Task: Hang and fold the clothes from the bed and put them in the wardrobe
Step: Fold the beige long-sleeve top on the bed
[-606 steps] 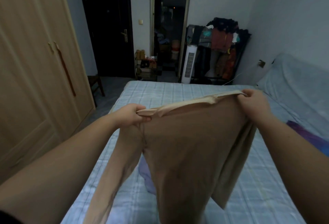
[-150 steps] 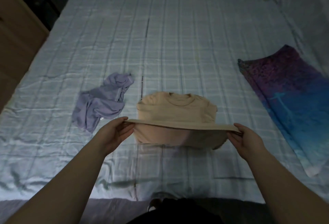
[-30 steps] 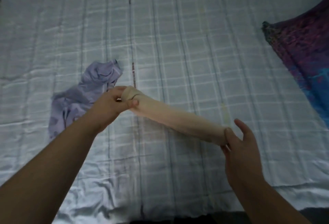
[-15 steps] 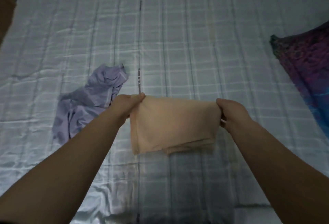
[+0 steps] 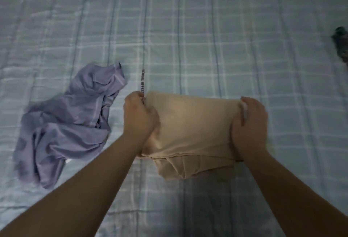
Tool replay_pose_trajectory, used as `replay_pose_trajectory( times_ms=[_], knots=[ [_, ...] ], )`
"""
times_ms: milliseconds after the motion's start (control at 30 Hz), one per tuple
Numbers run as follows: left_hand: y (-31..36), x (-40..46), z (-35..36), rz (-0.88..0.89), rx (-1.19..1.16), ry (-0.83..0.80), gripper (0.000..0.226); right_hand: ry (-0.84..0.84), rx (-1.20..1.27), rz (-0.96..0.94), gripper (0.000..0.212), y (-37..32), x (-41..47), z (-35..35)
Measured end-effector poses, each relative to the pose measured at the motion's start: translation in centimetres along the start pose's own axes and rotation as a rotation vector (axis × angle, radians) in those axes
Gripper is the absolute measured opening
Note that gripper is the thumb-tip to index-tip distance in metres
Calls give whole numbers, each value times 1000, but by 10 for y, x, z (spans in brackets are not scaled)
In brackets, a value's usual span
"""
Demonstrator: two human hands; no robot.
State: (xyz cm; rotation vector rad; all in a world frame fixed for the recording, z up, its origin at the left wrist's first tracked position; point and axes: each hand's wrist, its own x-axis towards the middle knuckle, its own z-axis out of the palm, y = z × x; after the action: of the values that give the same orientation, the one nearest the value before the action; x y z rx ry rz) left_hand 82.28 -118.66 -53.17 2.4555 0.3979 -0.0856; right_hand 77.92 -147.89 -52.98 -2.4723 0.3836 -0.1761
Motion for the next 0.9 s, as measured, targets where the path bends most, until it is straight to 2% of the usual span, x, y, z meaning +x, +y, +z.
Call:
replay_pose_trajectory(
  times_ms=[67, 100, 133, 233, 367, 433, 533, 600, 700, 800, 900],
  knots=[
    [9, -34, 5, 438, 204, -2, 50, -113, -168, -243, 51, -4, -24, 6],
    [13, -48, 12, 598, 284, -60, 51, -178, -259, -297, 53, -6, -35, 12],
    [13, -59, 19, 655, 363, -127, 52, -235, -347, -313, 54, -8, -46, 18],
    [1, -73, 36, 521, 472, -173, 55, -325, -497, -273, 58, -13, -68, 33],
    [-39, -78, 38, 409, 554, -184, 57, -330, -548, -230, 60, -9, -75, 44],
    [-47, -77, 36, 420, 539, -235, 57, -345, -541, -233, 61, -10, -74, 46],
    [-42, -76, 31, 429, 373, -180, 60, -281, -421, -211, 61, -11, -71, 39],
    [-33, -80, 22, 253, 132, -100, 63, -164, -270, -46, 61, -10, -71, 25],
    [-26, -88, 10, -131, -166, -62, 61, -75, 97, 369, 58, -6, -74, 5],
    [-21, -83, 1, -406, -126, -165, 57, -106, 194, 670, 48, -5, -71, -10],
    [-15, -72, -4, -383, 35, -345, 57, -205, 130, 672, 20, -4, -66, -15]
  ],
)
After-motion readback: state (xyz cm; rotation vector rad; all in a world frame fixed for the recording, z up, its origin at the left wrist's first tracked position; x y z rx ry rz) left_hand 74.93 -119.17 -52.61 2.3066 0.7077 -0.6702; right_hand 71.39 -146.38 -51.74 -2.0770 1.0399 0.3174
